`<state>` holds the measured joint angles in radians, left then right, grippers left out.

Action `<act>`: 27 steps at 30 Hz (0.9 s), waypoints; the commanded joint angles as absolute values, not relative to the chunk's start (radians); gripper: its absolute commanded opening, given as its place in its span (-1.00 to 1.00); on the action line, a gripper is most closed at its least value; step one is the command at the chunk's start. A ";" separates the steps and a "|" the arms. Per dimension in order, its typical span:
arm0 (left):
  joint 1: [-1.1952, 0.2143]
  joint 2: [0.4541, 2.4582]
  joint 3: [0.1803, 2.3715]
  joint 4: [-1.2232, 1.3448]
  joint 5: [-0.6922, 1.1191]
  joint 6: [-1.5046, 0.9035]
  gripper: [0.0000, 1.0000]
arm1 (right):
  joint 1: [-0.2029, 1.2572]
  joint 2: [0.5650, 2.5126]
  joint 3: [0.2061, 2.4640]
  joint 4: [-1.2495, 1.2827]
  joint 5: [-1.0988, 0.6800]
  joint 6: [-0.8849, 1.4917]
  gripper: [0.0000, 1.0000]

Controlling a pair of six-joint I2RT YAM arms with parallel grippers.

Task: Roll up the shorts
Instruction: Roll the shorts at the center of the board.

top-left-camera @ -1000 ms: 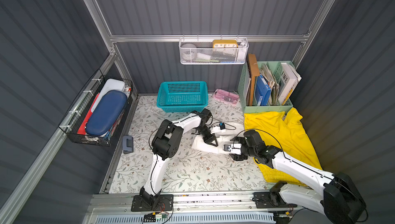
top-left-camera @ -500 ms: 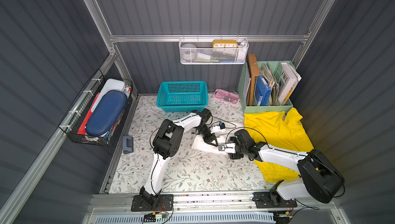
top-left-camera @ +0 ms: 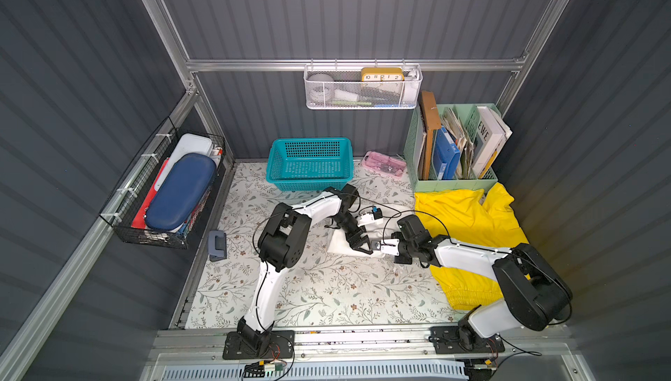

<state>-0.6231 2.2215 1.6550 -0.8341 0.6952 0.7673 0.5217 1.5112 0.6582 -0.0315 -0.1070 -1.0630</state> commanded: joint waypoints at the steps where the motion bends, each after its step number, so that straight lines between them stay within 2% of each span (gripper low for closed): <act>1: -0.617 2.191 1.594 -0.789 0.541 0.734 1.00 | 0.500 1.507 0.686 -0.120 -0.153 -1.038 -1.00; 13: -0.545 1.877 1.462 -0.584 0.454 0.672 1.00 | 0.406 1.510 0.806 -0.386 -0.422 -1.000 -1.00; 20: -0.538 1.672 1.340 -0.378 0.378 0.648 1.00 | 0.382 1.598 0.945 -0.598 -0.533 -0.934 -1.00; 27: -0.540 1.562 1.203 -0.244 0.336 0.724 1.00 | 0.327 1.759 1.167 -0.855 -0.666 -0.834 -1.00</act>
